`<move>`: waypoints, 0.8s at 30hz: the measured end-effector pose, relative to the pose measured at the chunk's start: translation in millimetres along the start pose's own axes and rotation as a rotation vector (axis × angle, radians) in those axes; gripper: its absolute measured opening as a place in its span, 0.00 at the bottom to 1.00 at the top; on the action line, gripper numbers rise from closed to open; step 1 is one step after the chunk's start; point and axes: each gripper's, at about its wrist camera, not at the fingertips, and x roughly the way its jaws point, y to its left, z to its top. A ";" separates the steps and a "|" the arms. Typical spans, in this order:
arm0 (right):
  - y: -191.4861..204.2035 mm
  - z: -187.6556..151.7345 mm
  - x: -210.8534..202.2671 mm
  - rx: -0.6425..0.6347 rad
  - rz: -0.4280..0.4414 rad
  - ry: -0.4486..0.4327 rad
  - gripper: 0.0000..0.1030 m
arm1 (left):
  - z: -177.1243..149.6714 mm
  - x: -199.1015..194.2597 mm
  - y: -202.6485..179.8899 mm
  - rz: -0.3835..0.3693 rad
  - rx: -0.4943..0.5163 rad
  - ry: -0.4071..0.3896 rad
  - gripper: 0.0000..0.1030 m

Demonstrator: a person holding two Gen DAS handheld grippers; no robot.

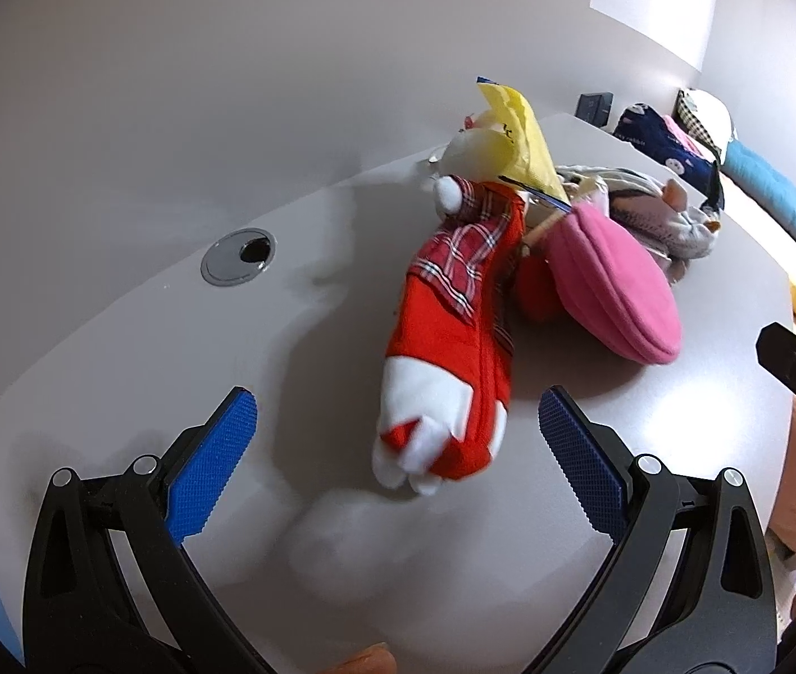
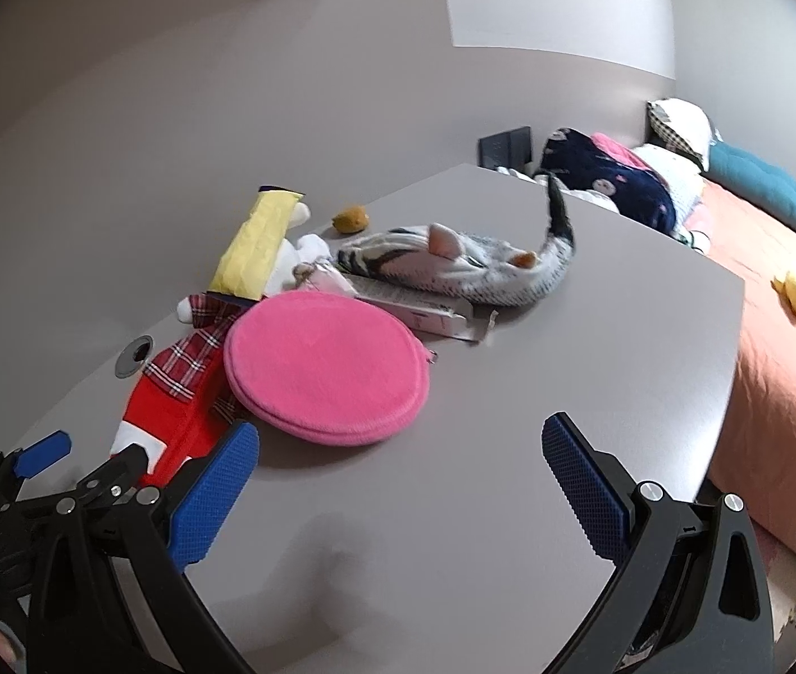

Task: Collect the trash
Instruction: 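Grasp the red plaid doll with the left tool while the right tool grasps the pink round plush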

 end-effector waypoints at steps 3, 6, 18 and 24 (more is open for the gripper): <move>6.9 5.7 4.8 -0.037 0.028 0.008 0.98 | 6.9 8.7 -1.0 -0.004 0.015 0.016 0.94; 12.9 9.1 9.2 -0.056 0.039 0.006 0.98 | 13.6 18.6 0.4 -0.011 0.002 0.035 0.94; 24.7 19.5 34.6 -0.084 0.067 0.035 0.98 | 27.4 49.0 -2.6 -0.025 0.020 0.087 0.94; 24.2 23.8 45.1 -0.078 0.065 0.045 0.98 | 34.8 65.5 -10.6 -0.021 0.056 0.109 0.94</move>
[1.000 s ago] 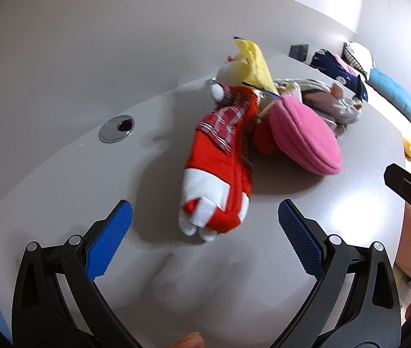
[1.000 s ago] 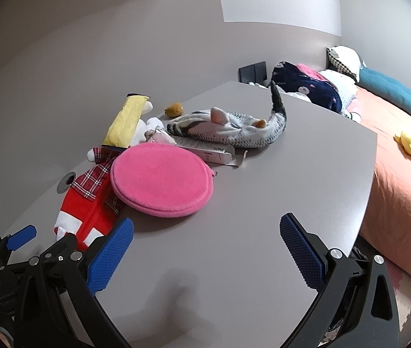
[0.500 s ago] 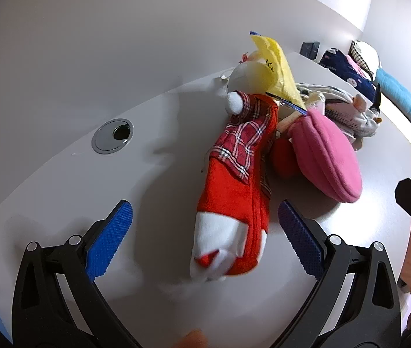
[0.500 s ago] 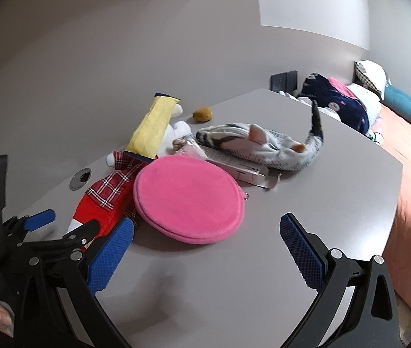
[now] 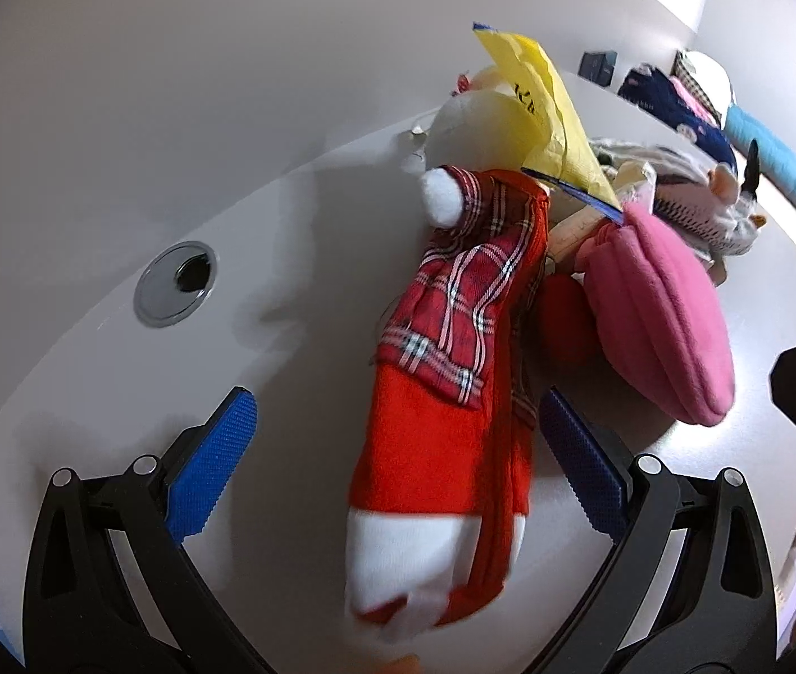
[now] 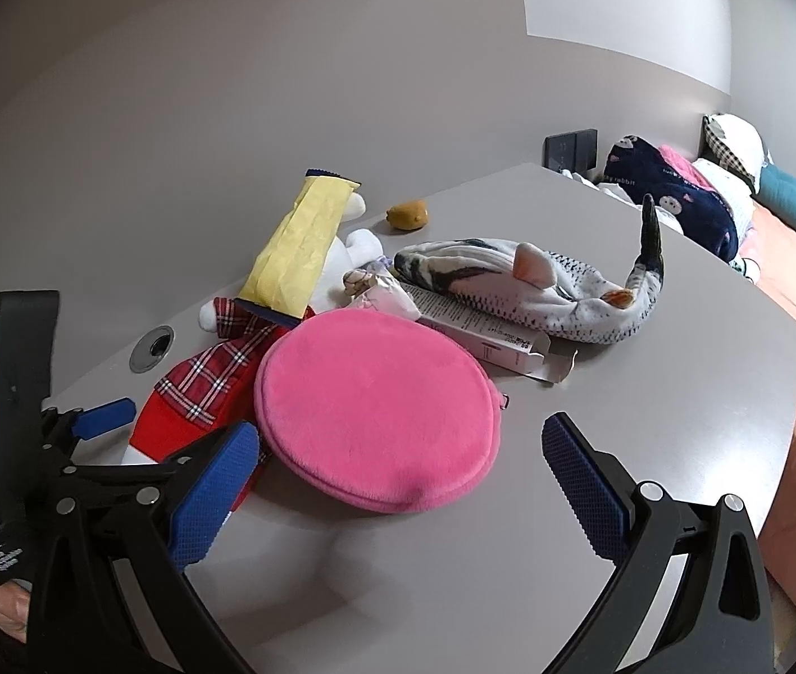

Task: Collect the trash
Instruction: 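Grasp the red plaid doll with the left tool while the right tool grasps the pink round plush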

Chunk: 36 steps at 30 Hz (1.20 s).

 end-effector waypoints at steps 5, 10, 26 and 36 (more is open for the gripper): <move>-1.0 2.9 6.2 -0.011 0.017 0.005 0.98 | 5.6 9.4 -3.6 -0.008 0.025 0.022 0.69; 3.6 3.2 11.1 -0.034 0.028 0.005 0.98 | 4.7 16.1 -2.2 -0.071 0.016 0.055 0.39; 42.3 -6.2 26.7 -0.204 0.022 0.019 0.93 | -1.6 -21.4 34.8 -0.062 -0.048 -0.022 0.08; 54.8 -13.6 45.9 -0.263 -0.071 0.054 0.64 | -5.2 -52.0 64.6 -0.029 -0.105 -0.082 0.08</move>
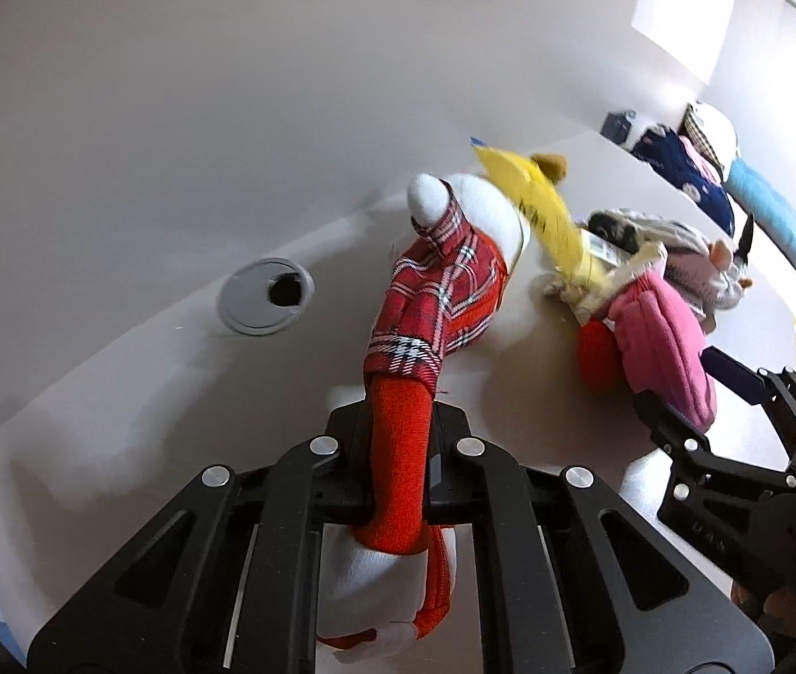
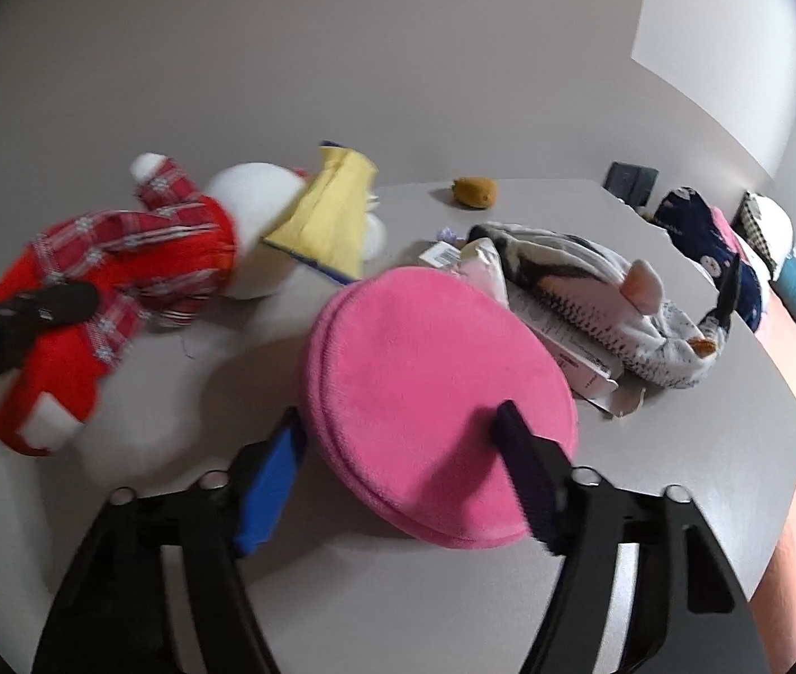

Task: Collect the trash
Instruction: 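Grasp the red plaid doll with the left tool while the right tool grasps the pink round plush, then carry the red doll in the left tool and the pink plush in the right tool to the black bin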

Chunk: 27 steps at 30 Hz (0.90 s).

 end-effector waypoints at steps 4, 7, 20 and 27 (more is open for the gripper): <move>-2.7 1.3 -6.5 0.024 0.017 -0.010 0.48 | 0.2 -10.2 7.1 0.010 -0.022 -0.022 0.08; -6.0 3.7 -12.9 0.039 0.018 -0.032 0.35 | -1.5 -18.8 11.6 0.016 -0.032 -0.038 0.08; -24.9 11.9 -72.4 0.118 0.102 -0.147 0.20 | -0.2 -67.1 3.6 0.015 -0.042 -0.157 0.07; -48.1 9.4 -110.5 0.158 0.091 -0.210 0.20 | 4.6 -89.9 -23.2 -0.006 0.001 -0.202 0.07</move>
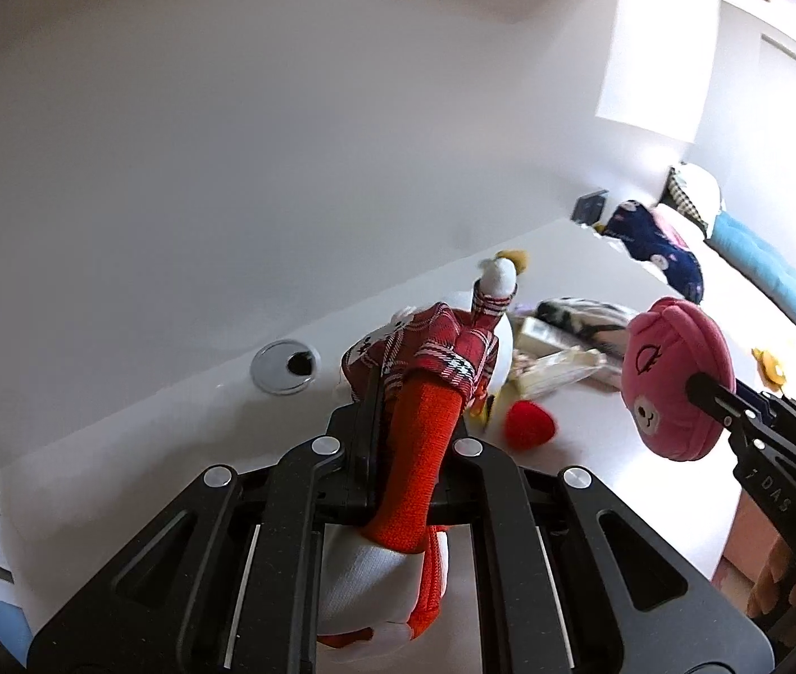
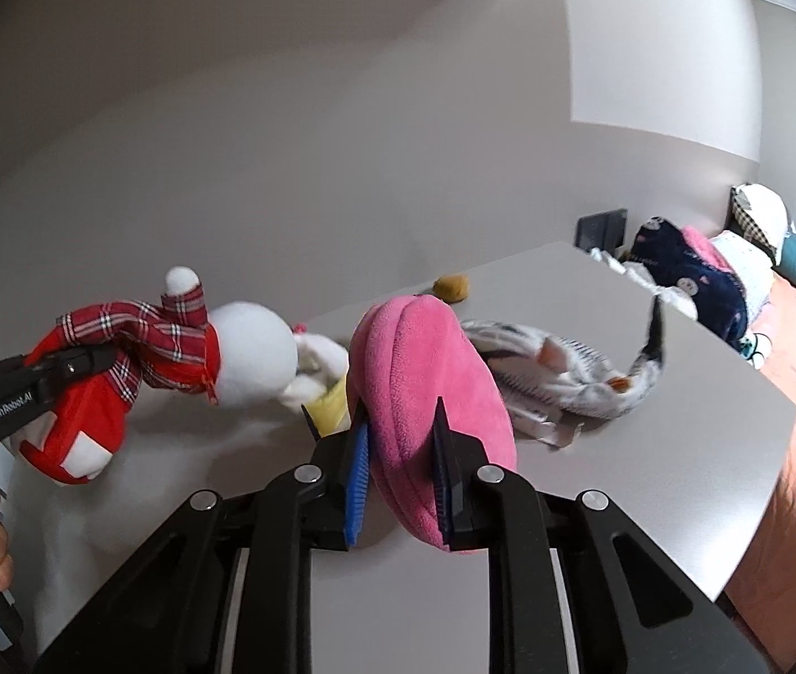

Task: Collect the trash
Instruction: 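Carry the red doll in the left tool and the pink plush in the right tool to the black bin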

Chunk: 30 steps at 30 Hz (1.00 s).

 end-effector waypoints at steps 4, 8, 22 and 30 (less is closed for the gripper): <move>-17.9 2.3 -22.8 0.028 -0.015 -0.030 0.20 | 5.9 -5.1 -15.6 -0.015 0.014 -0.013 0.07; -36.1 4.0 -42.9 0.050 -0.036 -0.058 0.20 | 15.0 -9.6 -36.0 -0.032 0.035 -0.035 0.07; -117.4 -13.4 -105.6 0.157 -0.157 -0.117 0.21 | 27.2 -22.7 -137.4 -0.179 0.156 -0.064 0.07; -164.3 -37.3 -130.4 0.227 -0.239 -0.117 0.21 | 10.9 -8.4 -211.0 -0.274 0.247 -0.024 0.07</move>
